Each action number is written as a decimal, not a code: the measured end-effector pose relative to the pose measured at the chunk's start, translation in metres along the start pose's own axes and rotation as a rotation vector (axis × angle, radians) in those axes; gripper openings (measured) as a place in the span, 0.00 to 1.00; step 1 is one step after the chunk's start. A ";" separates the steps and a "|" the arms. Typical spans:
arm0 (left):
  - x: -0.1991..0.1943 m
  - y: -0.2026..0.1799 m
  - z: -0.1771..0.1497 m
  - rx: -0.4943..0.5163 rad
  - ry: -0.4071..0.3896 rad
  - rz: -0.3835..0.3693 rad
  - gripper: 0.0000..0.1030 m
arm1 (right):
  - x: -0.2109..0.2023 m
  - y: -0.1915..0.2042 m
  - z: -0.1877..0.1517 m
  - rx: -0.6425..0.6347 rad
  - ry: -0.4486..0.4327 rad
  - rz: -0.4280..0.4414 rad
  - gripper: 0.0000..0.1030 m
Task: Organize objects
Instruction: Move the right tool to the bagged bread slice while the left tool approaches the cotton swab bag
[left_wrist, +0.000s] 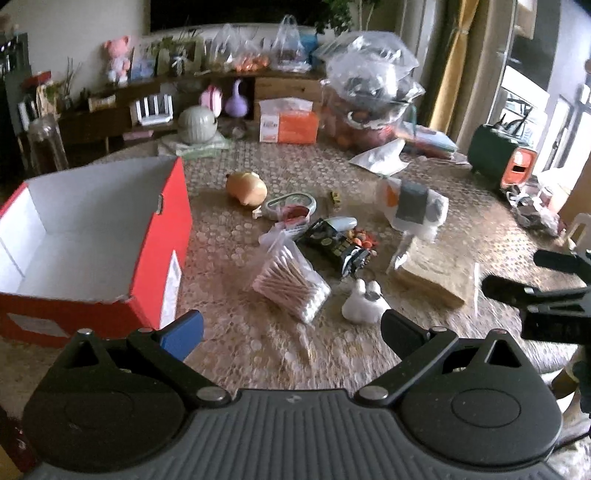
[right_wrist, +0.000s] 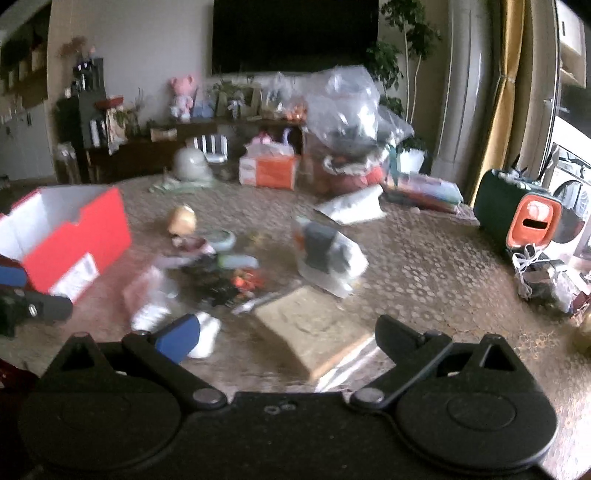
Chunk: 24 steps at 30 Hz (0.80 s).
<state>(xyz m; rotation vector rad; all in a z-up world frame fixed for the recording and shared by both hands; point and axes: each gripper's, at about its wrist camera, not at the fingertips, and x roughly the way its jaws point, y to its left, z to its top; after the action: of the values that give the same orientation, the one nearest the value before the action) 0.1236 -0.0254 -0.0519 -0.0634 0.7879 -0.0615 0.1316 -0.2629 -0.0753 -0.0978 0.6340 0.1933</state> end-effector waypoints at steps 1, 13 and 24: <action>0.008 -0.001 0.002 0.000 0.006 0.005 1.00 | 0.007 -0.004 0.000 -0.015 0.009 -0.004 0.98; 0.096 0.002 0.032 -0.119 0.173 0.077 1.00 | 0.082 -0.031 0.004 -0.138 0.137 0.064 0.98; 0.146 0.010 0.041 -0.221 0.306 0.074 1.00 | 0.124 -0.042 0.002 -0.148 0.204 0.136 0.98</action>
<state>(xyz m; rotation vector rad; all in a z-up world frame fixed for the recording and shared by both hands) 0.2553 -0.0251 -0.1269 -0.2382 1.0999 0.0887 0.2392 -0.2852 -0.1458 -0.2190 0.8298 0.3646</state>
